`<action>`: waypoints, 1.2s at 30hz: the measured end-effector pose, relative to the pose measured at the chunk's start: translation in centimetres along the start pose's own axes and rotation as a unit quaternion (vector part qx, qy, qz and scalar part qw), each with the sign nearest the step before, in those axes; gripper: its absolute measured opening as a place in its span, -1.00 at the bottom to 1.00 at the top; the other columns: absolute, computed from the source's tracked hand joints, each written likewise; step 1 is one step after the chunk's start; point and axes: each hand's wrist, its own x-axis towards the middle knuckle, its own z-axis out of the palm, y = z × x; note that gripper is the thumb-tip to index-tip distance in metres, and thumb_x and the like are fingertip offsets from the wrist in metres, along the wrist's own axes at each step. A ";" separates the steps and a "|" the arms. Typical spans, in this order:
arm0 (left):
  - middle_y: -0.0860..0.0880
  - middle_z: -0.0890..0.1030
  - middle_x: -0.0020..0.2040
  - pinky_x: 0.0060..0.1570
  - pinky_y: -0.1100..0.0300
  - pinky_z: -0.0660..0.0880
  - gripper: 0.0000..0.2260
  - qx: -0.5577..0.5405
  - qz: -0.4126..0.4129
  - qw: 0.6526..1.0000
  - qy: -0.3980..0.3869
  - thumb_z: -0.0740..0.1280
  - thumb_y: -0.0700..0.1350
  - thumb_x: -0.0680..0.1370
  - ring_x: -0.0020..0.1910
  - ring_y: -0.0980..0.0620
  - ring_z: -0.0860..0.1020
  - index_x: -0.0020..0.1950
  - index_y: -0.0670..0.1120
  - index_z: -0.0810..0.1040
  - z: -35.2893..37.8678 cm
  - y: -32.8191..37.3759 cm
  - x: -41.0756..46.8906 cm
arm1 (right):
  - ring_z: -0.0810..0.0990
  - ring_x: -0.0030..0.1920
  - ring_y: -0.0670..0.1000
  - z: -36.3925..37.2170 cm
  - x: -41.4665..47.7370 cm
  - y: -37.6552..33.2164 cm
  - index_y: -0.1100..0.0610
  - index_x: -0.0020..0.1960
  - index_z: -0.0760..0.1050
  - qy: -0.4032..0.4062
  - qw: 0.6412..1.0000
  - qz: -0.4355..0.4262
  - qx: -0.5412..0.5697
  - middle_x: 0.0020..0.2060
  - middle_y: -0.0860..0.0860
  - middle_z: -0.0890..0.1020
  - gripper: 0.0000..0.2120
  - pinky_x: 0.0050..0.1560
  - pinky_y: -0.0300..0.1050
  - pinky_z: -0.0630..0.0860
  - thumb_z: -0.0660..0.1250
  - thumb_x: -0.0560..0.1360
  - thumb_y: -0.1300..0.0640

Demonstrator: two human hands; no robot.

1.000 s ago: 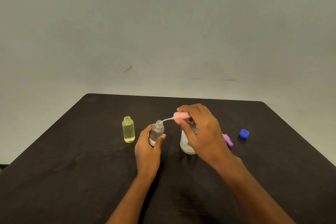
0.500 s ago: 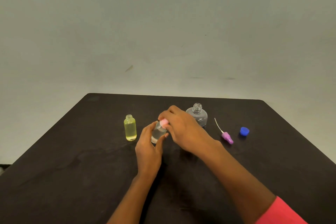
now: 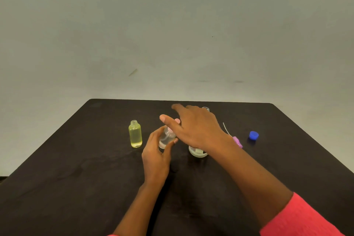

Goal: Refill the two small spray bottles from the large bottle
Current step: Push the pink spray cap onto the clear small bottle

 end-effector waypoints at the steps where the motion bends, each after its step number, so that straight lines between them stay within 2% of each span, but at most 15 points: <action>1: 0.02 0.61 0.12 0.02 0.47 0.44 -0.64 0.000 -0.004 1.000 0.000 0.43 -0.23 0.47 0.08 0.19 0.56 0.25 -0.11 0.51 0.0 0.0 0.0 | 0.50 0.17 0.07 -0.3 0.0 0.2 0.00 0.35 0.35 -0.029 0.999 -0.027 0.036 0.19 0.05 0.53 -0.58 0.15 -0.01 0.42 0.13 0.56 -0.15; 3: 0.03 0.60 0.13 0.03 0.47 0.44 -0.63 0.006 -0.009 1.000 0.001 0.45 -0.22 0.46 0.08 0.18 0.56 0.26 -0.11 0.51 0.0 0.0 0.0 | 0.47 0.17 0.04 -0.6 0.2 0.3 -0.01 0.31 0.40 -0.083 0.993 -0.074 0.049 0.20 0.02 0.49 -0.63 0.18 -0.01 0.43 0.29 0.51 0.12; 5: 0.04 0.60 0.12 0.01 0.49 0.43 -0.62 0.006 -0.014 1.000 0.002 0.46 -0.19 0.46 0.08 0.21 0.55 0.25 -0.08 0.51 0.1 0.0 0.0 | 0.50 0.10 0.04 -0.4 0.4 0.3 0.05 0.19 0.50 -0.087 0.993 -0.080 0.014 0.09 0.03 0.55 -0.72 0.12 -0.03 0.44 0.32 0.49 0.20; 7: 0.06 0.60 0.11 0.00 0.51 0.42 -0.63 0.006 -0.018 1.000 0.006 0.46 -0.15 0.46 0.08 0.24 0.54 0.25 -0.06 0.50 0.1 0.1 -0.2 | 0.53 0.02 0.07 -0.2 0.6 0.3 0.13 0.08 0.54 -0.078 0.995 -0.053 0.012 -0.01 0.07 0.60 -0.84 0.00 -0.05 0.44 0.28 0.53 0.13; 12: 0.15 0.58 0.06 -0.02 0.51 0.42 -0.64 0.001 -0.005 1.000 -0.002 0.44 -0.16 0.47 0.06 0.29 0.54 0.21 0.07 0.46 0.2 0.5 -0.3 | 0.52 -0.19 0.02 0.7 0.4 0.6 0.10 -0.22 0.46 -0.026 1.000 0.010 -0.012 -0.29 0.02 0.54 -0.50 -0.14 -0.07 0.45 0.03 0.54 -0.29; 14: 0.17 0.57 0.05 -0.02 0.53 0.40 -0.64 0.000 -0.010 1.000 -0.010 0.43 -0.18 0.47 0.06 0.31 0.53 0.20 0.08 0.46 0.2 0.4 -0.2 | 0.56 -0.11 0.02 0.8 0.0 0.8 0.08 -0.09 0.50 -0.007 1.000 0.003 -0.004 -0.24 -0.02 0.53 -0.48 -0.10 -0.07 0.47 0.01 0.52 -0.33; 15: 0.15 0.57 0.05 -0.02 0.53 0.40 -0.65 0.003 -0.014 1.000 -0.011 0.43 -0.19 0.47 0.06 0.27 0.54 0.21 0.05 0.47 0.2 0.3 -0.2 | 0.55 -0.01 0.03 0.7 -0.1 0.8 0.06 0.08 0.49 -0.006 1.000 -0.012 0.019 -0.11 0.00 0.55 -0.54 -0.04 -0.06 0.47 0.07 0.53 -0.28; 17: 0.10 0.59 0.08 0.00 0.52 0.42 -0.65 0.006 -0.023 1.000 -0.011 0.44 -0.17 0.47 0.06 0.21 0.56 0.24 -0.03 0.50 0.3 0.0 -0.1 | 0.49 0.15 0.05 0.1 0.0 0.8 0.02 0.33 0.36 -0.041 0.996 -0.066 0.054 0.17 0.03 0.48 -0.62 0.12 -0.04 0.46 0.25 0.53 -0.03; 20: 0.13 0.58 0.09 0.01 0.50 0.43 -0.64 -0.002 -0.023 1.000 -0.008 0.44 -0.13 0.47 0.08 0.28 0.54 0.23 0.02 0.48 0.3 0.0 -0.2 | 0.50 0.11 0.04 -0.1 0.4 0.4 0.03 0.22 0.48 -0.080 0.992 -0.098 0.006 0.12 0.03 0.51 -0.68 0.12 -0.06 0.45 0.36 0.48 0.19; 22: 0.17 0.57 0.06 0.00 0.51 0.42 -0.64 0.000 -0.009 1.000 -0.003 0.44 -0.13 0.47 0.08 0.34 0.52 0.21 0.06 0.45 0.3 0.2 -0.2 | 0.53 0.02 0.04 -0.1 0.6 0.4 0.10 0.10 0.53 -0.065 0.995 -0.071 -0.007 0.01 0.05 0.57 -0.83 0.02 -0.09 0.44 0.31 0.52 0.10; 27: 0.20 0.57 0.07 -0.01 0.52 0.40 -0.64 -0.009 0.008 1.000 -0.016 0.43 -0.15 0.48 0.07 0.35 0.53 0.23 0.05 0.45 0.4 0.4 -0.3 | 0.51 -0.25 -0.04 0.6 0.4 0.6 0.07 -0.24 0.46 0.010 0.999 0.009 -0.045 -0.36 -0.03 0.51 -0.47 -0.14 -0.11 0.49 0.01 0.52 -0.33; 29: 0.19 0.57 0.06 -0.01 0.53 0.40 -0.65 -0.011 0.002 1.000 -0.027 0.42 -0.15 0.48 0.08 0.32 0.53 0.22 0.04 0.46 0.5 0.2 -0.4 | 0.55 -0.18 -0.03 0.7 0.0 0.9 0.04 -0.13 0.52 0.034 0.999 0.006 -0.031 -0.29 -0.04 0.55 -0.45 -0.08 -0.09 0.52 -0.01 0.49 -0.38; 32: 0.17 0.57 0.03 -0.02 0.51 0.41 -0.67 -0.001 0.003 1.000 -0.026 0.42 -0.20 0.48 0.05 0.27 0.53 0.21 0.02 0.48 0.5 0.0 -0.3 | 0.49 0.15 0.02 0.5 -0.1 1.4 0.00 0.30 0.39 -0.018 0.997 -0.056 0.055 0.14 0.01 0.52 -0.57 0.12 -0.08 0.44 0.26 0.50 -0.14; 34: 0.17 0.57 0.05 -0.01 0.50 0.41 -0.66 -0.006 -0.004 1.000 -0.028 0.42 -0.18 0.49 0.06 0.31 0.53 0.22 0.03 0.47 0.5 -0.1 -0.3 | 0.47 0.16 0.04 0.8 0.1 1.4 0.03 0.27 0.44 -0.064 0.991 -0.099 0.065 0.16 0.03 0.50 -0.64 0.16 -0.05 0.42 0.34 0.48 0.10; 36: 0.16 0.58 0.06 -0.01 0.48 0.43 -0.66 -0.007 -0.004 1.000 -0.026 0.43 -0.14 0.48 0.05 0.32 0.54 0.22 0.05 0.46 0.5 -0.1 -0.3 | 0.50 0.07 0.05 1.4 0.4 1.3 0.05 0.16 0.51 -0.066 0.992 -0.100 0.041 0.06 0.03 0.53 -0.72 0.09 -0.06 0.43 0.36 0.45 0.20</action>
